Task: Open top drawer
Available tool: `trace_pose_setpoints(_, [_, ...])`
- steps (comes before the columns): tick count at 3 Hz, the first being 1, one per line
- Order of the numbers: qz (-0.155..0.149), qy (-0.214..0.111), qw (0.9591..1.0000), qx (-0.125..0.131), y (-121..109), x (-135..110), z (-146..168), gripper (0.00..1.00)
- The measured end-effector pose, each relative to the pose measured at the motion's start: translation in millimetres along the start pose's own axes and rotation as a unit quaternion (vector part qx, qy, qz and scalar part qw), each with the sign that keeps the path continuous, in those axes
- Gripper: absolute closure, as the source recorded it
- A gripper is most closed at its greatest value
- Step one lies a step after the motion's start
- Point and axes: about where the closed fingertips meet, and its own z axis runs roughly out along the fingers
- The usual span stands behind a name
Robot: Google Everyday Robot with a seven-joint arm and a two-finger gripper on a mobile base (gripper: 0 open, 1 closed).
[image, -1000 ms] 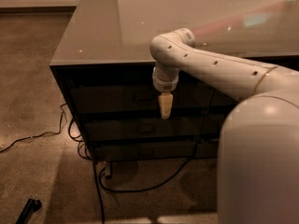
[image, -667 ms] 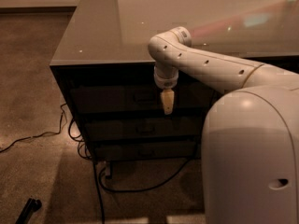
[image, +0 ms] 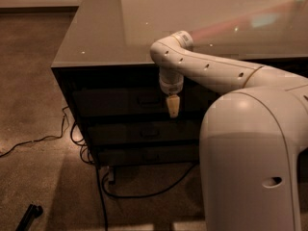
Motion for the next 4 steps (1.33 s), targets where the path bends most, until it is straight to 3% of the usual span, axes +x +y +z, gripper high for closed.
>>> trace_pose_setpoints(2, [0.021,0.033,0.9990,-0.021,30,18,-1,0.64])
trace_pose_setpoints(3, [0.021,0.033,0.9990,-0.021,28,18,-10,0.88])
trace_pose_setpoints(4, [0.021,0.033,0.9990,-0.021,27,19,-18,1.00])
